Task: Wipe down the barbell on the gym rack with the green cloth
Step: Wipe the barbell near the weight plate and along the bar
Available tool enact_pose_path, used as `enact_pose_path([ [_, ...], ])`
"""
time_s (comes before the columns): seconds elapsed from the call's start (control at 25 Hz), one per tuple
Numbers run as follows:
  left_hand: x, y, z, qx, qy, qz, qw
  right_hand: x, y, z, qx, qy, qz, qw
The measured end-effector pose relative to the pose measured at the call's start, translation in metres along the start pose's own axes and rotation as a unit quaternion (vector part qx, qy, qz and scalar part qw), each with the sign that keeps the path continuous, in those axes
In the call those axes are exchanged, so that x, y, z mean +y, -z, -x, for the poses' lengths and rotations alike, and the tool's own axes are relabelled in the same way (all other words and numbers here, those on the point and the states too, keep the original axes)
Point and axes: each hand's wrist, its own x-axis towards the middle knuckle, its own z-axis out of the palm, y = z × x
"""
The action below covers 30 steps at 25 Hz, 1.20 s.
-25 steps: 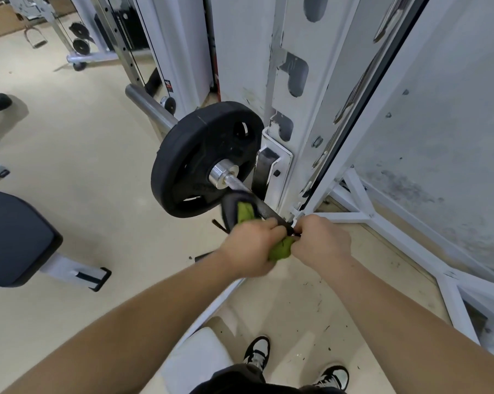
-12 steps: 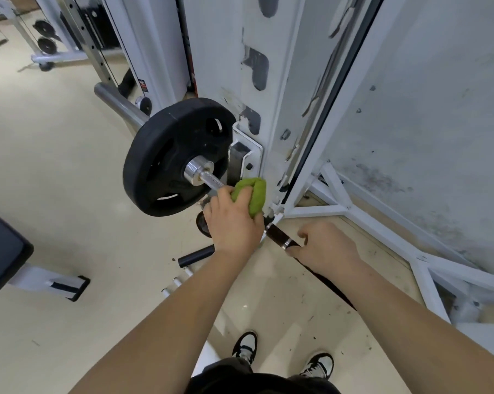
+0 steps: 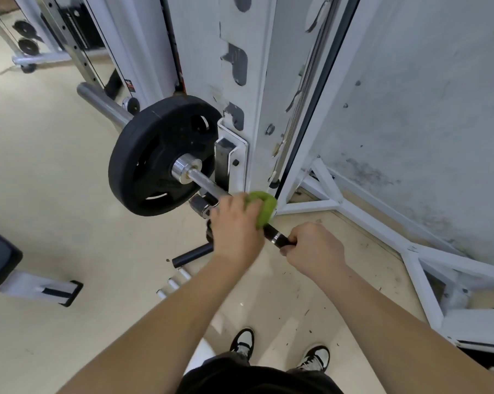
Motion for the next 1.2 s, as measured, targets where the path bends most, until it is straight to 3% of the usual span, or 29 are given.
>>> enact_pose_path([
  [0.12, 0.007, -0.008, 0.027, -0.061, -0.166, 0.098, 0.979, 0.002, 0.002, 0.001, -0.006, -0.012, -0.025, 1.0],
  [0.16, -0.009, -0.007, 0.015, -0.057, -0.164, 0.107, 0.979, 0.003, 0.001, 0.002, -0.007, -0.009, -0.025, 1.0],
  [0.24, -0.035, -0.005, -0.008, 0.007, -0.02, 0.101, 0.995, 0.001, 0.0, 0.004, -0.004, -0.003, -0.022, 1.0],
  [0.32, -0.027, -0.007, 0.002, 0.059, 0.109, 0.12, 0.985, -0.002, -0.001, 0.005, -0.001, -0.005, -0.015, 1.0],
  [0.44, 0.025, -0.018, 0.06, 0.007, 0.063, 0.241, 0.968, -0.005, 0.002, 0.001, -0.001, -0.02, 0.005, 1.0],
  [0.52, 0.031, -0.017, 0.087, -0.056, 0.081, 0.345, 0.933, -0.006, 0.003, 0.0, -0.008, -0.017, 0.015, 1.0],
  [0.6, 0.017, -0.014, 0.078, -0.015, 0.271, 0.428, 0.862, -0.006, 0.003, 0.001, -0.008, -0.014, 0.023, 1.0],
  [0.68, 0.001, -0.009, 0.047, 0.048, 0.449, 0.5, 0.739, -0.004, 0.003, 0.001, -0.01, -0.014, 0.016, 1.0],
  [0.76, 0.001, -0.009, 0.02, 0.056, 0.499, 0.632, 0.591, -0.004, 0.002, 0.001, -0.01, -0.013, 0.016, 1.0],
  [0.8, 0.009, -0.011, 0.014, 0.047, 0.5, 0.663, 0.556, -0.005, 0.001, 0.001, -0.009, -0.014, 0.016, 1.0],
  [0.92, 0.041, -0.023, 0.041, -0.044, 0.477, 0.662, 0.577, -0.005, 0.002, 0.001, -0.004, -0.021, 0.014, 1.0],
  [1.04, 0.041, -0.017, 0.064, -0.153, 0.427, 0.679, 0.577, -0.003, 0.001, 0.001, -0.006, -0.023, 0.008, 1.0],
  [1.2, -0.004, -0.01, 0.021, -0.029, 0.496, 0.687, 0.53, 0.001, -0.002, 0.002, -0.008, -0.022, -0.006, 1.0],
])
